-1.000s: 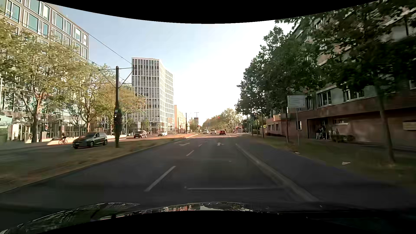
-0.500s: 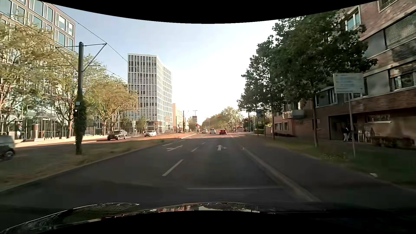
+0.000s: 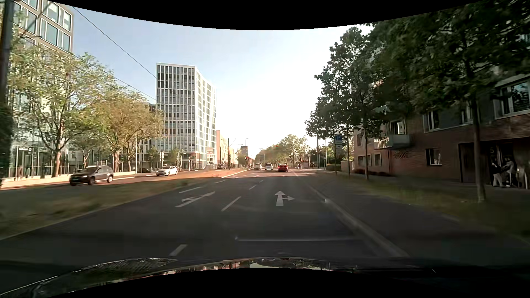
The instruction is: Follow the waypoints while adhering to traffic rules and regulations
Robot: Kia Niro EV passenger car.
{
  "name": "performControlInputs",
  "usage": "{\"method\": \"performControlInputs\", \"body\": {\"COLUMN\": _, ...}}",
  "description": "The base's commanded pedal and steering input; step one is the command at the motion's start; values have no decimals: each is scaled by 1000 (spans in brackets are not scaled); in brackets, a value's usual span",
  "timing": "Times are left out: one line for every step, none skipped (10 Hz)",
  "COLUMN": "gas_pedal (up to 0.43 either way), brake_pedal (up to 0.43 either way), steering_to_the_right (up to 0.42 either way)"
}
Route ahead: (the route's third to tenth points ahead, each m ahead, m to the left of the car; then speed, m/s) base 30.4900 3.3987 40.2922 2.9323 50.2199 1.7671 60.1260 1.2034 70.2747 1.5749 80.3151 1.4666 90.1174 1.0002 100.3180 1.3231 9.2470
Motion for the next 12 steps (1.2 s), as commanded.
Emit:
{"method": "performControlInputs", "body": {"gas_pedal": 0, "brake_pedal": 0, "steering_to_the_right": 12}}
{"method": "performControlInputs", "body": {"gas_pedal": 0, "brake_pedal": 0, "steering_to_the_right": 13}}
{"method": "performControlInputs", "body": {"gas_pedal": 0, "brake_pedal": 0, "steering_to_the_right": 13}}
{"method": "performControlInputs", "body": {"gas_pedal": 0, "brake_pedal": 0, "steering_to_the_right": 14}}
{"method": "performControlInputs", "body": {"gas_pedal": 0, "brake_pedal": 0, "steering_to_the_right": 14}}
{"method": "performControlInputs", "body": {"gas_pedal": 0, "brake_pedal": 0, "steering_to_the_right": 14}}
{"method": "performControlInputs", "body": {"gas_pedal": 0, "brake_pedal": 0, "steering_to_the_right": 14}}
{"method": "performControlInputs", "body": {"gas_pedal": 0, "brake_pedal": 0, "steering_to_the_right": 14}}
{"method": "performControlInputs", "body": {"gas_pedal": 0, "brake_pedal": 0, "steering_to_the_right": 14}}
{"method": "performControlInputs", "body": {"gas_pedal": 0, "brake_pedal": 0, "steering_to_the_right": 14}}
{"method": "performControlInputs", "body": {"gas_pedal": 0, "brake_pedal": 0, "steering_to_the_right": 14}}
{"method": "performControlInputs", "body": {"gas_pedal": 0, "brake_pedal": 6, "steering_to_the_right": 14}}
